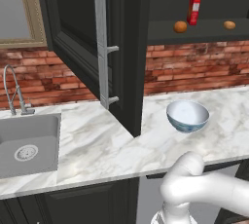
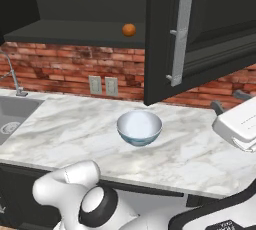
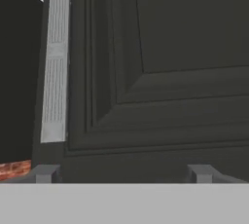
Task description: Open the cabinet. Pick the tangerine and tangerine from the cabinet and place them into the bowl. Then close the cabinet.
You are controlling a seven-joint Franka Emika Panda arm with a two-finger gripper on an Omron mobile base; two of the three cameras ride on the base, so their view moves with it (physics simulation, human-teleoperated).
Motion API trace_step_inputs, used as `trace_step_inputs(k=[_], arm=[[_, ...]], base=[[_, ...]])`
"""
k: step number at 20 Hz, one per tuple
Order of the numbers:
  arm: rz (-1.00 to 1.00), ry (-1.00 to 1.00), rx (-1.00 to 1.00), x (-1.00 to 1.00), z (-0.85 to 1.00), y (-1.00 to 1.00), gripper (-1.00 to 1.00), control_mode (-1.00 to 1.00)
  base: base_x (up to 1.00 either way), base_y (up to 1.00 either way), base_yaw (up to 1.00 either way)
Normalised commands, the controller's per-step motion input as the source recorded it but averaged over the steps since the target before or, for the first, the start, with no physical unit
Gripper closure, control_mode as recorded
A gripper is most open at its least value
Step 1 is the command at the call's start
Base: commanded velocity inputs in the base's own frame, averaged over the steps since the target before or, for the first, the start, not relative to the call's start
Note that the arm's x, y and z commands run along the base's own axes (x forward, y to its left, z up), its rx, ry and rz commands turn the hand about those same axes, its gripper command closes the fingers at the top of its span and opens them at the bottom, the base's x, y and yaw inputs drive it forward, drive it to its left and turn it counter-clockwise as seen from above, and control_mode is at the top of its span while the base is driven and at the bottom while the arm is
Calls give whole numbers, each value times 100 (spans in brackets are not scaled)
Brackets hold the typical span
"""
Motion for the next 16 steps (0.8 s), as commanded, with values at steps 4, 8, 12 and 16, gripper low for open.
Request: trace_step_inputs(k=[4,8,12,16], arm=[[0,0,0,0,0,0,-100,-100],[0,0,0,0,0,-2,-100,-100],[-1,1,0,0,0,-3,-100,-100],[0,0,0,0,0,0,-100,-100]], base=[[0,0,0],[0,0,0],[0,0,0],[0,0,0]])
